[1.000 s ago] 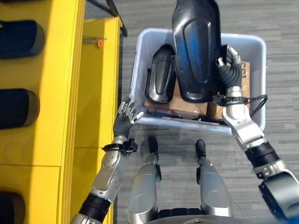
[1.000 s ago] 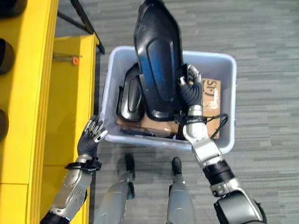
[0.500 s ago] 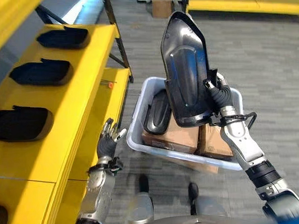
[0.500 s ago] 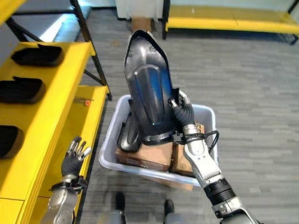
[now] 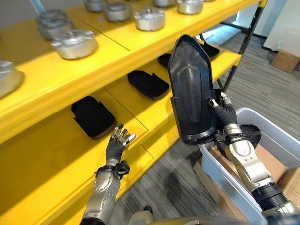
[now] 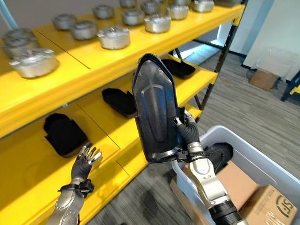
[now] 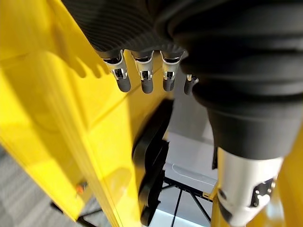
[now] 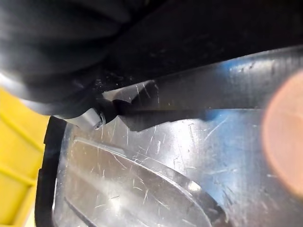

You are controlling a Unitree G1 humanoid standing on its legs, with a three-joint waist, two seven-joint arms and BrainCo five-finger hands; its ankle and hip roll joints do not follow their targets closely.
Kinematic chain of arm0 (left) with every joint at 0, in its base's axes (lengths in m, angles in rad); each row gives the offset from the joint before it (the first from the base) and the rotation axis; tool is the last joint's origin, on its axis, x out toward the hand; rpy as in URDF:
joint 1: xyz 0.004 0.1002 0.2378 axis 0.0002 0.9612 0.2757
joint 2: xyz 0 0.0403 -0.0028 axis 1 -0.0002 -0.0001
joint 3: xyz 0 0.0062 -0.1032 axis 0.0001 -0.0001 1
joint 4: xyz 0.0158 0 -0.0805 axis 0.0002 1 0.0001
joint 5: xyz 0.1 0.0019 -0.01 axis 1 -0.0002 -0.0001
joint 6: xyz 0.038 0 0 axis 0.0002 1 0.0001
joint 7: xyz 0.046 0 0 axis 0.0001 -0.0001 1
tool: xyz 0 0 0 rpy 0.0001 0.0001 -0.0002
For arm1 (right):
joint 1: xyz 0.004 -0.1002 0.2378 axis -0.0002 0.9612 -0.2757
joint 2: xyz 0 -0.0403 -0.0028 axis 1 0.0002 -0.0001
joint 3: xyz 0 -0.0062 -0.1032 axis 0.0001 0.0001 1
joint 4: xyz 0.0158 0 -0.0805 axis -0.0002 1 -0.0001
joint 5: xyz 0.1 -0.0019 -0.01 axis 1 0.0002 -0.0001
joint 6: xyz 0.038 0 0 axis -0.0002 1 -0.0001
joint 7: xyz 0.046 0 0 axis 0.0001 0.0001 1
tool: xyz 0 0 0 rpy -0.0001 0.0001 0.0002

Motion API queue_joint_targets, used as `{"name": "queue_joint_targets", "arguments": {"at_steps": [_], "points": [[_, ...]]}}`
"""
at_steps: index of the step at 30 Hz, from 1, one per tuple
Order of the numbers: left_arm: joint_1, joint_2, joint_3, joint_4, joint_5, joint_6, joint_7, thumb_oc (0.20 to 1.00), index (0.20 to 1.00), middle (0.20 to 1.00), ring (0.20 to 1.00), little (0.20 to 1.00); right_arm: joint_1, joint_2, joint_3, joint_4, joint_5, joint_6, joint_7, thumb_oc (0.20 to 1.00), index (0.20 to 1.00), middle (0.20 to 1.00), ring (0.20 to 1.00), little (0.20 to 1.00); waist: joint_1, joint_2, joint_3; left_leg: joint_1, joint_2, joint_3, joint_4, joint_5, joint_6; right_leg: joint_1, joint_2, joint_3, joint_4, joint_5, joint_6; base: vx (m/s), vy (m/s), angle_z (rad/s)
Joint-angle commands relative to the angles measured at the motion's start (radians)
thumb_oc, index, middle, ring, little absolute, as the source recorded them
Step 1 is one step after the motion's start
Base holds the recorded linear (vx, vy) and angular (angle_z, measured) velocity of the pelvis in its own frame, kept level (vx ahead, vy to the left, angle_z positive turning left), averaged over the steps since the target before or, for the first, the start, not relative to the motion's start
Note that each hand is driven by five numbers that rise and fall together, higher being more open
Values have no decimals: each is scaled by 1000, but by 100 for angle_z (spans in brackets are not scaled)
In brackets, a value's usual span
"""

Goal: Move parts from the plastic box to the shelf.

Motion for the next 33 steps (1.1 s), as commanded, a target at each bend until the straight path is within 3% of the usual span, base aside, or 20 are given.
{"name": "queue_joint_targets", "arguments": {"at_steps": [1,5,10,11,13,14,15,16,17,18,19,20,21,24,28,33], "points": [[-9,3,52,-62,77,-43,-10,1000,1000,1000,1000,1000,-81,-49,-17,-21,-28,-50,-7,200,200,200,200,200,5,-6,-12,45,113,-52,-83,59,-48,-60,-57,0,63,43,100,56,236,5],[2,5,91,-77,93,-51,2,1000,1000,1000,1000,1000,-74,-31,-10,-5,-37,-38,7,200,200,200,200,200,38,-54,-19,-6,49,-81,-24,10,-23,-25,-107,-14,14,118,139,63,169,4],[8,11,105,-93,97,-52,3,1000,1000,1000,1000,1000,-78,-19,-6,9,-3,-38,16,200,200,200,200,200,62,-79,-6,-51,-1,-106,37,-26,-3,-1,-139,-18,-18,176,160,25,128,31],[8,13,110,-94,104,-52,4,1000,1000,1000,1000,1000,-72,-15,-13,7,-1,-39,14,200,200,200,200,200,70,-83,-5,-72,-35,-120,49,-32,10,6,-160,-16,-28,209,168,34,324,54],[5,25,113,-87,129,-51,12,1000,1000,1000,1000,1000,-64,-5,-10,4,0,-33,20,200,200,200,200,200,64,-79,-10,-60,-64,-139,3,-20,32,-13,-157,52,-14,235,165,27,296,55],[1,33,107,-79,132,-58,15,1000,1000,1000,1000,1000,-62,-2,0,3,5,-32,28,200,200,200,200,200,28,-66,-9,-46,-71,-172,-43,8,45,-61,-66,244,7,199,134,-1,146,24],[0,33,107,-79,132,-58,15,1000,1000,1000,1000,1000,-63,-2,0,3,5,-32,28,200,200,200,200,200,33,-66,-14,-50,-70,-167,-47,13,45,-72,-65,251,9,201,132,-7,193,30],[-7,38,107,-76,130,-60,18,1000,1000,1000,1000,1000,-69,-6,7,2,15,-32,38,200,200,200,200,200,16,-52,-6,-40,-66,-176,-66,32,54,-120,33,351,59,137,108,-25,196,41],[-5,41,115,-81,135,-57,18,1000,1000,1000,1000,1000,-68,-8,18,-3,37,-38,54,200,200,200,200,200,12,-39,3,-28,-63,-174,-84,48,67,-142,125,365,116,45,82,-16,190,32],[-4,40,115,-81,135,-57,18,1000,1000,1000,1000,1000,-68,-9,19,-3,37,-39,54,200,200,200,200,200,12,-39,4,-26,-62,-174,-86,48,66,-143,125,365,121,41,81,-25,171,2],[-1,32,113,-87,136,-57,22,1000,1000,1000,1000,1000,-62,-9,31,-4,40,-44,62,200,200,200,200,200,3,-35,9,-14,-71,-185,-97,58,75,-153,211,381,164,-28,52,-7,58,-20],[0,32,113,-87,136,-57,22,1000,1000,1000,1000,1000,-62,-9,32,-4,40,-44,62,200,200,200,200,200,3,-35,8,-13,-71,-185,-98,57,74,-154,211,381,167,-31,51,-21,59,-5],[-7,24,106,-83,132,-57,25,1000,1000,1000,1000,1000,-63,-9,41,-2,47,-48,66,200,200,200,200,200,-3,-41,5,-13,-81,-191,-103,64,70,-143,255,403,114,-63,31,-10,-40,19],[5,10,105,-81,125,-62,23,1000,1000,1000,1000,1000,-58,-18,55,-14,57,-50,78,200,200,200,200,200,-8,-50,-8,-16,-82,-192,-96,64,59,-100,271,445,23,-60,30,-25,-89,25],[34,3,101,-94,102,-55,6,1000,1000,1000,1000,1000,-32,-22,46,-15,67,-52,86,200,200,200,200,200,-3,-58,-30,-14,-70,-184,-90,63,50,-54,265,423,-45,-53,29,-14,-146,3],[89,-4,98,-107,89,-44,-32,1000,1000,1000,1000,1000,-4,-35,33,-29,76,-63,105,200,200,200,200,200,4,-59,-35,-45,-44,-210,-51,82,21,-2,285,382,-105,-62,3,-60,-163,13]]}}
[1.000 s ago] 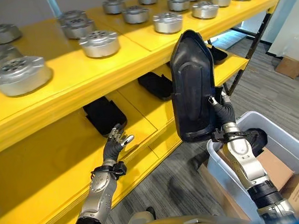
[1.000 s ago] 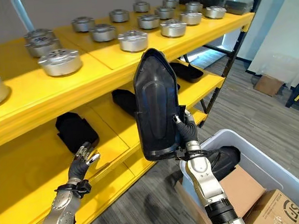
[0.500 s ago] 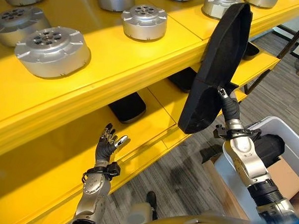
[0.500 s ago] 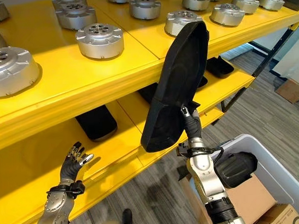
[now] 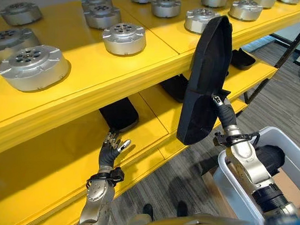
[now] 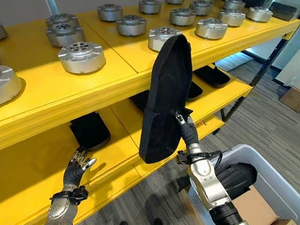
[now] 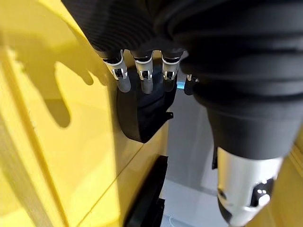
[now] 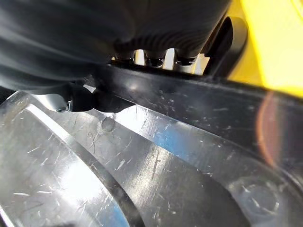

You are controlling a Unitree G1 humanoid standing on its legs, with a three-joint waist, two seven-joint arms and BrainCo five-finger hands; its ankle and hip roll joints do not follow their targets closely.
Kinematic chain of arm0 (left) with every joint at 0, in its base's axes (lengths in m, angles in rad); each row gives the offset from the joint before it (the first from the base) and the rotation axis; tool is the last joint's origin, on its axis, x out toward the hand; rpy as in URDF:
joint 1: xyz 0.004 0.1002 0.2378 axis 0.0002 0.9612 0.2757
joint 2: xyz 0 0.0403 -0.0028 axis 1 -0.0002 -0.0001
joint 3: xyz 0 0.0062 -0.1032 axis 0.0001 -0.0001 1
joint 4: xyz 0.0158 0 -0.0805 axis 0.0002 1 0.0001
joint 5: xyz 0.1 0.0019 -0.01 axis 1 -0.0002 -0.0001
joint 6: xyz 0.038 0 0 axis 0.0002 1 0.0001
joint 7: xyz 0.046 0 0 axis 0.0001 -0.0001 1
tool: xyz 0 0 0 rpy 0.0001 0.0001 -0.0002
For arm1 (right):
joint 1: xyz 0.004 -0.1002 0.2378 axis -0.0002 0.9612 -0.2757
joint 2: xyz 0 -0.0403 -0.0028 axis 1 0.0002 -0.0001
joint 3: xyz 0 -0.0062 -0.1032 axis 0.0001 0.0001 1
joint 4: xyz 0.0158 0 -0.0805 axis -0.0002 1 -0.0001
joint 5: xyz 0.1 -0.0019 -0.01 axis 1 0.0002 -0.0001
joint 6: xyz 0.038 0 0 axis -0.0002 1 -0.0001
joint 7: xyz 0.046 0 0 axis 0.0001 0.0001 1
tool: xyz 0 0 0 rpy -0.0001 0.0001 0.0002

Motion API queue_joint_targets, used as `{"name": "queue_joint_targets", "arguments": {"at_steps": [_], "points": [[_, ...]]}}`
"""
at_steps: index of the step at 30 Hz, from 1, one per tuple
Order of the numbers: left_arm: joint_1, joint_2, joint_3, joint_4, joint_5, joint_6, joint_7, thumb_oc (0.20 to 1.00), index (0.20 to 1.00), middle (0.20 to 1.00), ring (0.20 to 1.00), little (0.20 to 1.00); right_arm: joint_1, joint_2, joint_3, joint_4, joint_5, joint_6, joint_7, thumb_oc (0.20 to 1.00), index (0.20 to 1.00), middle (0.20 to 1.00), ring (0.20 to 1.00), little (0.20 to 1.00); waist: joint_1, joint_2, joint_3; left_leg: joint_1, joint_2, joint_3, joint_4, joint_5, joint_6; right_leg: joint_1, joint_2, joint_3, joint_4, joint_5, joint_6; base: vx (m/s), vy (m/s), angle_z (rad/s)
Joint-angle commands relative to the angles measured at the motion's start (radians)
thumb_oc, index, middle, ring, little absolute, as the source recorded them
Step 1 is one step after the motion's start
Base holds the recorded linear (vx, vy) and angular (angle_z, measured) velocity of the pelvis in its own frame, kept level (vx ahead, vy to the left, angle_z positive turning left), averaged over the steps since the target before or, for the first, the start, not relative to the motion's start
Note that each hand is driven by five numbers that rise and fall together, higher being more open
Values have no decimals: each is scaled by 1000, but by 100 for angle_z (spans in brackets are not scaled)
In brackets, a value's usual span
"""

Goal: Move parts from the plastic box to the shelf.

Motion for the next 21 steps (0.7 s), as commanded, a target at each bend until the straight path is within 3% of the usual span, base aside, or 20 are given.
{"name": "queue_joint_targets", "arguments": {"at_steps": [1,2,4,6,8,9,10,11,12,13,15,16,18,21], "points": [[-31,43,1,-42,-17,-41,-36,1000,1000,1000,1000,1000,-34,-1,7,-25,31,-36,26,200,200,200,200,200,28,-29,-44,-98,-9,-27,76,35,-16,-18,-68,-26,167,-92,69,-81,-110,19],[-31,42,1,-42,-17,-41,-36,1000,1000,1000,1000,1000,-34,-1,7,-25,31,-36,27,200,200,200,200,200,25,-29,-44,-102,-10,-30,79,34,-17,-18,-68,-29,168,-92,69,-144,-87,33],[-49,42,-15,-25,-25,-43,-44,1000,1000,1000,1000,1000,-37,-23,-4,-36,32,-44,24,200,200,200,200,200,29,-25,7,-191,-32,-27,204,42,-42,-34,-76,-72,199,-101,47,-227,-90,66],[-70,41,-25,-17,-30,-40,-46,1000,1000,1000,1000,1000,-47,-37,-15,-39,30,-46,9,200,200,200,200,200,7,-27,27,-217,19,43,284,16,-39,-73,-95,-104,248,-101,40,-190,-15,103],[-66,41,-26,-23,-27,-38,-50,1000,1000,1000,1000,1000,-48,-35,-13,-37,34,-43,6,200,200,200,200,200,2,-30,28,-183,64,35,309,-22,-42,-94,-111,-99,280,-102,40,-58,35,60],[-66,41,-26,-23,-27,-38,-50,1000,1000,1000,1000,1000,-48,-35,-13,-38,34,-43,6,200,200,200,200,200,3,-30,29,-183,64,36,309,-22,-42,-94,-110,-98,280,-102,40,-12,69,7],[-56,41,-26,-30,-24,-37,-50,1000,1000,1000,1000,1000,-40,-32,-14,-33,37,-41,11,200,200,200,200,200,3,-32,23,-143,98,-22,315,-39,-49,-106,-122,-82,306,-104,42,-6,135,7],[-54,38,-27,-40,-29,-33,-52,1000,1000,1000,1000,1000,-38,-31,-13,-27,42,-40,9,200,200,200,200,200,-7,-25,20,-100,182,-38,293,-15,-57,-119,-140,-90,350,-120,51,-4,128,-3],[-53,37,-27,-40,-29,-33,-52,1000,1000,1000,1000,1000,-38,-31,-13,-27,42,-40,9,200,200,200,200,200,-6,-24,22,-95,184,-37,289,-14,-59,-118,-139,-90,354,-123,50,-19,303,9],[-62,38,-32,-51,-42,-31,-51,1000,1000,1000,1000,1000,-49,-31,-13,-15,41,-40,-9,200,200,200,200,200,-21,7,16,-57,282,-50,211,74,-80,-155,-164,-101,416,-143,67,-28,332,16],[-68,40,-38,-50,-48,-28,-51,1000,1000,1000,1000,1000,-52,-32,-8,-8,49,-38,-16,200,200,200,200,200,-32,31,13,-36,340,-44,131,141,-100,-190,-192,-105,482,-164,74,-39,375,38],[-72,37,-43,-48,-50,-24,-52,1000,1000,1000,1000,1000,-52,-35,-11,-4,50,-36,-17,200,200,200,200,200,-38,42,12,-30,356,-24,106,145,-107,-202,-213,-109,509,-171,85,-53,303,50],[-76,39,-45,-48,-51,-24,-51,1000,1000,1000,1000,1000,-50,-35,-12,-5,48,-36,-24,200,200,200,200,200,-38,57,9,-13,352,-3,77,121,-121,-219,-239,-111,540,-170,93,-21,317,26],[-81,50,-39,-40,-38,-27,-55,1000,1000,1000,1000,1000,-20,-29,-26,-10,44,-35,-18,200,200,200,200,200,-23,51,19,-21,290,-10,126,34,-133,-180,-286,-113,519,-144,115,45,219,11]]}}
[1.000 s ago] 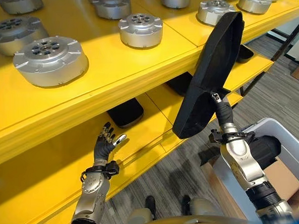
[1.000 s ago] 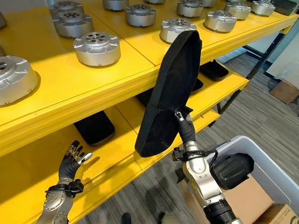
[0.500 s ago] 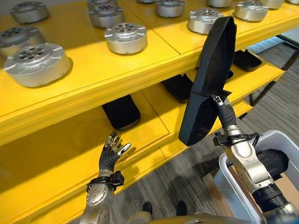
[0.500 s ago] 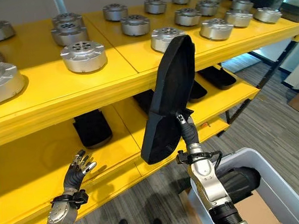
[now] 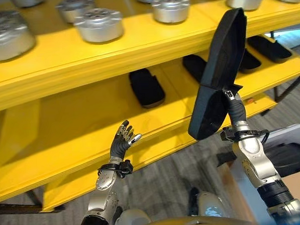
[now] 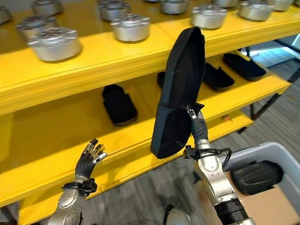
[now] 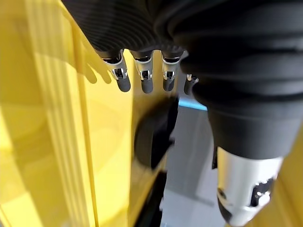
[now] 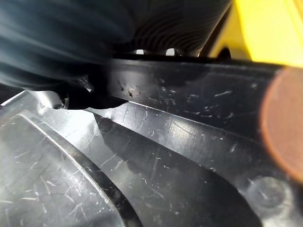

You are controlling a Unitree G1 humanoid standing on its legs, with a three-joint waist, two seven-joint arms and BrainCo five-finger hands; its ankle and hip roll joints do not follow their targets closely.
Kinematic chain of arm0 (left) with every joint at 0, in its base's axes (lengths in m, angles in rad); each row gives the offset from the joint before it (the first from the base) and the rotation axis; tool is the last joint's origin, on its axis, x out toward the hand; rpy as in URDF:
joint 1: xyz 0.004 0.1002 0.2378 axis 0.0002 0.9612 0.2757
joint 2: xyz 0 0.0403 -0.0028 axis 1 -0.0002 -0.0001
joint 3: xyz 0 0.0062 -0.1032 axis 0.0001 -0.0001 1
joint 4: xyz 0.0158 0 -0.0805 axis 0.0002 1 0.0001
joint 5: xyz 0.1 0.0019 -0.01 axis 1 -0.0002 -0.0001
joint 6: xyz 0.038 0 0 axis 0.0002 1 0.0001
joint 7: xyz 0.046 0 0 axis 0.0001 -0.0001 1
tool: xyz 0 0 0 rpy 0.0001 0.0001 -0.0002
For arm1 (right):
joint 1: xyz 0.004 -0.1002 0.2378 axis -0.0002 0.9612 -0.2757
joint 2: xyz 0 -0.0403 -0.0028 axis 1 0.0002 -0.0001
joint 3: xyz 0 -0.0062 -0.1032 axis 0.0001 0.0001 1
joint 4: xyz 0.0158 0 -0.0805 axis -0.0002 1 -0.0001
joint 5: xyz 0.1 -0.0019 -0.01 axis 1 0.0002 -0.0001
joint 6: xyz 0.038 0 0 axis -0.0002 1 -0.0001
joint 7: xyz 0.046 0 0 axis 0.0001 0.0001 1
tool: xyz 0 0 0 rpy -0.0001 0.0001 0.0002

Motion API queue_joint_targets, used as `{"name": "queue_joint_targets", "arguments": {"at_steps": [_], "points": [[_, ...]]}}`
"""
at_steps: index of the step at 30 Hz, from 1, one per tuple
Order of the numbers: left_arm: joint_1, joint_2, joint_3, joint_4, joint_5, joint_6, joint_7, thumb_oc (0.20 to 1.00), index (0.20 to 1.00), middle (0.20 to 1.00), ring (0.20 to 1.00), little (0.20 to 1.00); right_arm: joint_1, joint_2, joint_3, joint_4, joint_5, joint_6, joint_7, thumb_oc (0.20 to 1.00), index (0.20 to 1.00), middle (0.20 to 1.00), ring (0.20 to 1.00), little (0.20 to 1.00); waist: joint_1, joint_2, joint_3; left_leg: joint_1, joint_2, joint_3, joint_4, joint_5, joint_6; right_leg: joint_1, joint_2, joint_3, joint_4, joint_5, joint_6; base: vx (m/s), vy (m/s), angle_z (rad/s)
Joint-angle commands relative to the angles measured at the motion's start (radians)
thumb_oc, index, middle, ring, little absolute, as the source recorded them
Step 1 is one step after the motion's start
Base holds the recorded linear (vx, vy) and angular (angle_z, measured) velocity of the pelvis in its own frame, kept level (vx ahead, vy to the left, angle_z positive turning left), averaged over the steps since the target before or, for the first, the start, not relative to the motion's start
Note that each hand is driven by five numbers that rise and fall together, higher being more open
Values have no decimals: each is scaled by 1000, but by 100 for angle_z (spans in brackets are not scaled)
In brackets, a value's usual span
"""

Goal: Move parts from the plastic box to the shelf.

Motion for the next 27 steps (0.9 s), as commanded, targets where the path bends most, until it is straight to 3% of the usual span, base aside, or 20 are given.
{"name": "queue_joint_targets", "arguments": {"at_steps": [1,6,11,17,20,27], "points": [[42,48,35,-93,0,-36,-14,1000,1000,1000,1000,1000,-3,2,31,-15,-14,-21,22,200,200,200,200,200,39,-48,-51,40,-17,-31,-57,127,24,71,-29,39,73,-28,24,57,204,32],[46,59,51,-95,16,-39,-14,1000,1000,1000,1000,1000,48,22,22,1,12,-7,53,200,200,200,200,200,59,-79,-28,12,-99,-23,79,16,24,143,-99,32,11,12,64,13,188,30],[55,68,70,-102,25,-39,-10,1000,1000,1000,1000,1000,103,36,75,32,61,17,121,200,200,200,200,200,69,-111,-28,-50,-146,-19,207,-64,40,156,-139,46,-19,30,84,3,165,-2],[68,71,97,-100,26,-47,-6,1000,1000,1000,1000,1000,98,13,128,-31,22,11,179,200,200,200,200,200,76,-131,-22,-77,-159,-18,256,-88,46,151,-145,55,-9,25,87,3,27,-1],[80,79,165,-99,44,-75,32,1000,1000,1000,1000,1000,34,-39,281,-94,-99,2,266,200,200,200,200,200,98,-149,13,-113,-159,-29,321,-111,49,126,-140,72,48,-4,82,-60,-5,9],[82,85,223,-89,51,-100,74,1000,1000,1000,1000,1000,-35,-73,340,-163,-171,-23,279,200,200,200,200,200,119,-153,33,-123,-154,-39,344,-120,48,112,-128,80,95,-36,75,-7,-24,7]]}}
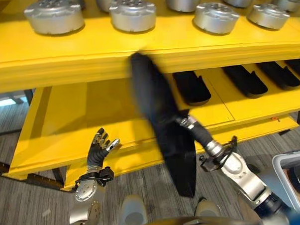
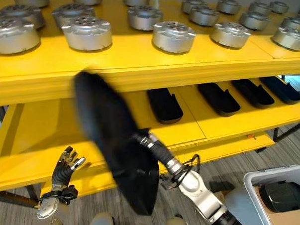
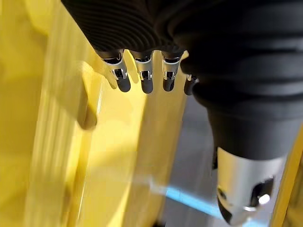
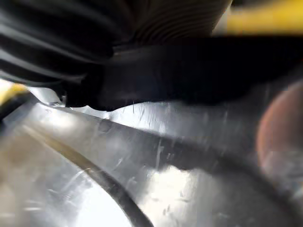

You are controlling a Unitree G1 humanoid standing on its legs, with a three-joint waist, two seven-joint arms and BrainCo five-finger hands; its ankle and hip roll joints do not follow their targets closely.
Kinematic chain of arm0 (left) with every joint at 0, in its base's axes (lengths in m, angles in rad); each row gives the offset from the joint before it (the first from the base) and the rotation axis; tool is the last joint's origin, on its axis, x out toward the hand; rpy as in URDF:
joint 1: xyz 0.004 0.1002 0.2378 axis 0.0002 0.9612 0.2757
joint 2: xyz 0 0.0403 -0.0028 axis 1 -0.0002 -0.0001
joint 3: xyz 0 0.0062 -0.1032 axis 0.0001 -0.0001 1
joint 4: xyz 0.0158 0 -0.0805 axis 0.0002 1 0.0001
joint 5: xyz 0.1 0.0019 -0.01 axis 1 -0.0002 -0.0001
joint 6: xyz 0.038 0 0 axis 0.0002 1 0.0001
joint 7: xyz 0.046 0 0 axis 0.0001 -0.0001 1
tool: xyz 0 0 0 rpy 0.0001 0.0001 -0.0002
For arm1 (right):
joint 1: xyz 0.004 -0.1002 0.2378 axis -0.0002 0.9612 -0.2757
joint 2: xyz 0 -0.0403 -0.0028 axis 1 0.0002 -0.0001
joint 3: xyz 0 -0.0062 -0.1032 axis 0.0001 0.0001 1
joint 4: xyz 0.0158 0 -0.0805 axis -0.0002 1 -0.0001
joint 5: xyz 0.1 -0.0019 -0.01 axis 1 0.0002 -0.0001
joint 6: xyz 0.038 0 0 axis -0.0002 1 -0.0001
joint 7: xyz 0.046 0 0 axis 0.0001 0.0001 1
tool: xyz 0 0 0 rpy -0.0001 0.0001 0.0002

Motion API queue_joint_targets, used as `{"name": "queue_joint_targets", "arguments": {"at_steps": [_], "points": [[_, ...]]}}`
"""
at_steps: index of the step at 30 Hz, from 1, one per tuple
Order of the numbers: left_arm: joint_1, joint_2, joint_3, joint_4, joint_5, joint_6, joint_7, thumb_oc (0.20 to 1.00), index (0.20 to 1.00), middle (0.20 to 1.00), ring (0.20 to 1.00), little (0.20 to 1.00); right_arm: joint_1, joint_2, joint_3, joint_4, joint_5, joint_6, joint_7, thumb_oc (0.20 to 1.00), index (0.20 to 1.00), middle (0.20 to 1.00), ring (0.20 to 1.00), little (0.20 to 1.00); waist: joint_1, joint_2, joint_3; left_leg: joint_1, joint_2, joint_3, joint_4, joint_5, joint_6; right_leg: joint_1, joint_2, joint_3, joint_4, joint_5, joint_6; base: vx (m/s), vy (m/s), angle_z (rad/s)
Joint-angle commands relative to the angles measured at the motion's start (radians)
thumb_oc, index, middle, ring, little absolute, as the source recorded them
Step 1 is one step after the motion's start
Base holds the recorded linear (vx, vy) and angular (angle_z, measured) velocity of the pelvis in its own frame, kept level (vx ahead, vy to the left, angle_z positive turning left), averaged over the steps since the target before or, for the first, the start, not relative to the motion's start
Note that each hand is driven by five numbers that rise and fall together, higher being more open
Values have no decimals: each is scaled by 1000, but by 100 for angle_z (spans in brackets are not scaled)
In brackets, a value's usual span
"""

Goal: Move parts from the plastic box to the shelf.

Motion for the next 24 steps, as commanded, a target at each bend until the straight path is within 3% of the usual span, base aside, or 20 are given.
{"name": "queue_joint_targets", "arguments": {"at_steps": [1,9,19,24], "points": [[5,43,18,-74,22,-78,23,1000,1000,1000,1000,1000,-60,20,-44,-14,10,-64,-16,200,200,200,200,200,-2,6,-35,44,36,3,-22,49,-23,-18,-28,57,179,-55,2,-8,-23,12],[-7,42,-18,-78,15,-90,19,1000,1000,1000,1000,1000,-114,27,25,98,-51,-62,0,200,200,200,200,200,11,15,-4,-4,38,-24,26,45,-24,-52,-24,50,250,-90,-10,-32,-31,4],[-6,41,-31,-78,1,-97,0,1000,1000,1000,1000,1000,-139,17,1,252,-109,-58,-29,200,200,200,200,200,23,30,-9,-53,42,-55,40,52,-25,-94,-23,37,288,-104,-15,-12,-26,8],[-24,55,-58,-76,-30,-92,-3,1000,1000,1000,1000,1000,-316,117,-18,353,-35,-53,-113,200,200,200,200,200,61,49,-26,-131,36,-81,62,64,-20,-151,-30,23,314,-103,-14,-31,-24,14]]}}
